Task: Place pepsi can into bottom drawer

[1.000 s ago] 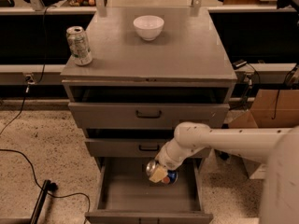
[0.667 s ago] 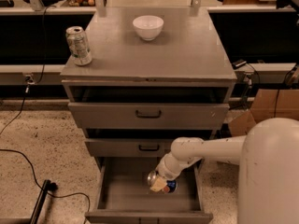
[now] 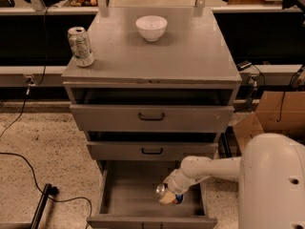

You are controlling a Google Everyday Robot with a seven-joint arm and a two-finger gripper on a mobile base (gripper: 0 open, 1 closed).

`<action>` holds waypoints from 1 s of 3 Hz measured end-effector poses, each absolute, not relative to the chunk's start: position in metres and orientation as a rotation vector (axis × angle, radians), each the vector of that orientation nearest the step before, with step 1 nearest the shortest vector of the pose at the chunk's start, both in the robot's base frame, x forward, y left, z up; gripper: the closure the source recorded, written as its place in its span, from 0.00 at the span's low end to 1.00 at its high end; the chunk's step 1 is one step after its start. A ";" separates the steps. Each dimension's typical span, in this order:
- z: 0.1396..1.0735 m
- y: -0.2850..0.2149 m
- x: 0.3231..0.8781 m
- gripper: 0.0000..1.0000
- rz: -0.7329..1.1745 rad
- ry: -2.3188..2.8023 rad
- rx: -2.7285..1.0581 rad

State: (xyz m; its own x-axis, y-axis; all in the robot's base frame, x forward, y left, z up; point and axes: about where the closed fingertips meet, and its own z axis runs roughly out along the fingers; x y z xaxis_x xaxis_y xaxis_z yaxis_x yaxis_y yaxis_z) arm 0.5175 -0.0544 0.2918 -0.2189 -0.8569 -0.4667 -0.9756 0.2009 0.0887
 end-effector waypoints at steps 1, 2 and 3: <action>0.266 -0.082 0.525 1.00 0.564 2.103 -1.693; 0.267 -0.078 0.524 1.00 0.564 2.101 -1.703; 0.233 -0.090 0.539 0.98 0.489 2.147 -1.688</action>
Offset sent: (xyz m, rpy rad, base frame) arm 0.0043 -0.0200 -0.0209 0.0558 -0.0186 0.0007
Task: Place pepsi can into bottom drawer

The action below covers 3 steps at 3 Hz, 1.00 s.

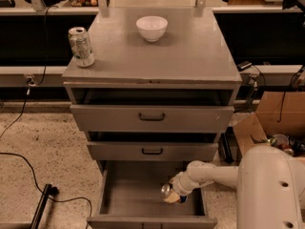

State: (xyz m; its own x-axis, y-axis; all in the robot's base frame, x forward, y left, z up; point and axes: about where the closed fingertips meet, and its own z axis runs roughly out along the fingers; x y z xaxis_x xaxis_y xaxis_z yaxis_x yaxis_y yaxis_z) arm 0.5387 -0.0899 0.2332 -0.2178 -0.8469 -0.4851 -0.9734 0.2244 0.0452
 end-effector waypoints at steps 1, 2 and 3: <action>0.214 -0.100 0.546 0.76 0.491 2.112 -1.667; 0.212 -0.100 0.546 0.53 0.489 2.104 -1.675; 0.210 -0.098 0.544 0.22 0.495 2.104 -1.678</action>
Offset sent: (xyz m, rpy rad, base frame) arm 0.0062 -0.0094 -0.0180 0.0264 -0.0231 -0.0039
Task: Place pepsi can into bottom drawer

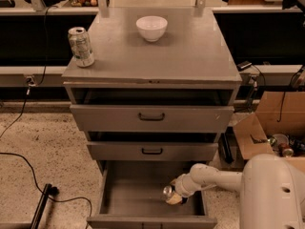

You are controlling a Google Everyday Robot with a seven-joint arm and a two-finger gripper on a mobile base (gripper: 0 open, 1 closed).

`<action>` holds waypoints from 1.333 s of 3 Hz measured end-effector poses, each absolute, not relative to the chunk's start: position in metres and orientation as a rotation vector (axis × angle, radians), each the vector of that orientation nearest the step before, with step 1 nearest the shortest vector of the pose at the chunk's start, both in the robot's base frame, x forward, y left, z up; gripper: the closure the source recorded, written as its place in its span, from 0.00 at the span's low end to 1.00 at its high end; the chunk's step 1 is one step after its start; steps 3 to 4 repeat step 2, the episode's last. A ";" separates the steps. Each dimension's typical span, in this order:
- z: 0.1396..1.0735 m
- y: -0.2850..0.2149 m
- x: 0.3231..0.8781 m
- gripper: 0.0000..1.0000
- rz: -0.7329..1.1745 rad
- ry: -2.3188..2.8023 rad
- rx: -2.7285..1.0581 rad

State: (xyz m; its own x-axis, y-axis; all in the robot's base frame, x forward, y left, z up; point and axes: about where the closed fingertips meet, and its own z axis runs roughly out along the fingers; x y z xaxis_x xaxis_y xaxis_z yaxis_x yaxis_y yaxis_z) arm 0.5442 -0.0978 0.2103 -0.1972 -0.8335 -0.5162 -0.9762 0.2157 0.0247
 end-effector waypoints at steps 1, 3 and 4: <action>0.209 -0.096 0.543 0.00 0.499 2.104 -1.680; 0.209 -0.096 0.543 0.00 0.499 2.104 -1.680; 0.209 -0.096 0.543 0.00 0.499 2.104 -1.680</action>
Offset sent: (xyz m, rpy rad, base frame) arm -0.0011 0.0011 -0.0010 0.0009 0.0022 0.0013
